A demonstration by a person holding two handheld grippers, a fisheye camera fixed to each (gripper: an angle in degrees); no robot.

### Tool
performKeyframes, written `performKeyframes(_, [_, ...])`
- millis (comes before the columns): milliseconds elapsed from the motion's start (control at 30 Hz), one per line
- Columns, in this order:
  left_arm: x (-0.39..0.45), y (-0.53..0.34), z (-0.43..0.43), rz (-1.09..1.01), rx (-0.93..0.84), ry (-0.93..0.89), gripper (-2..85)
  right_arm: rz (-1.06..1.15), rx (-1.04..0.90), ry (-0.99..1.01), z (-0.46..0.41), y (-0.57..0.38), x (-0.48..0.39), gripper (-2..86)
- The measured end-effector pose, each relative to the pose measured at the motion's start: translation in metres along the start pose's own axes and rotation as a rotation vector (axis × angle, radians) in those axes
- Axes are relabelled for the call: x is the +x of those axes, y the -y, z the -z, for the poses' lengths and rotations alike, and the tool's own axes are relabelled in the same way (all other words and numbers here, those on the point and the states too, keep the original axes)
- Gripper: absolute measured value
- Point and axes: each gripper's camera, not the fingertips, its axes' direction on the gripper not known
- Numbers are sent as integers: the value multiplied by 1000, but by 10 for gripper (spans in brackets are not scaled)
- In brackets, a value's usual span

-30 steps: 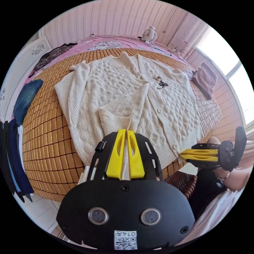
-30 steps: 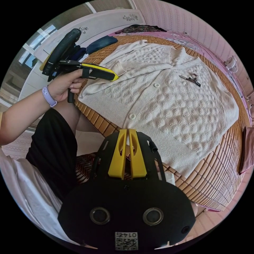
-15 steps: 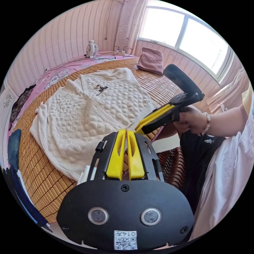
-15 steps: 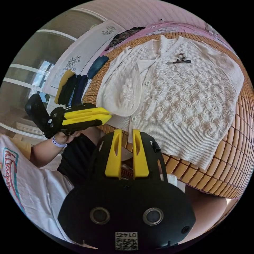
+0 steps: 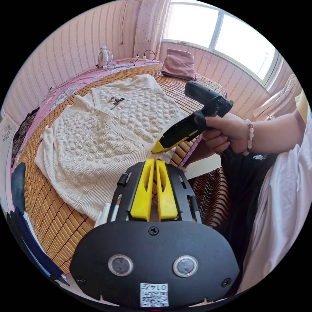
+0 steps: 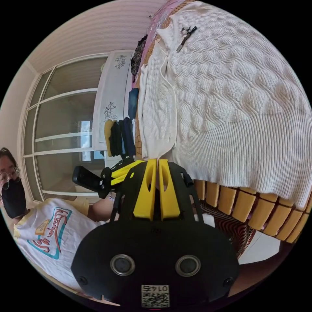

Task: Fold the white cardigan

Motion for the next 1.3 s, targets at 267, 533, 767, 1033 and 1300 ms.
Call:
performKeyframes(267, [-32,-11,12,303,-87,20,21,158,-152,-419,-27,-10,-53,1])
performKeyframes(533, [-76,-27,17,717,-108,217,51,221,-155,-495,-35,-37,-94,0])
performKeyframes(767, [-81,-4,1,653,-209,138,5,175,-143,-534,-49,-61,-95,0])
performKeyframes(1033, [-89,-8,10,640,-272,202,-7,192,-196,-539,-74,-96,-117,3])
performKeyframes(1300, [-100,0,36,610,-226,285,26,222,-211,-457,-62,-136,-145,38])
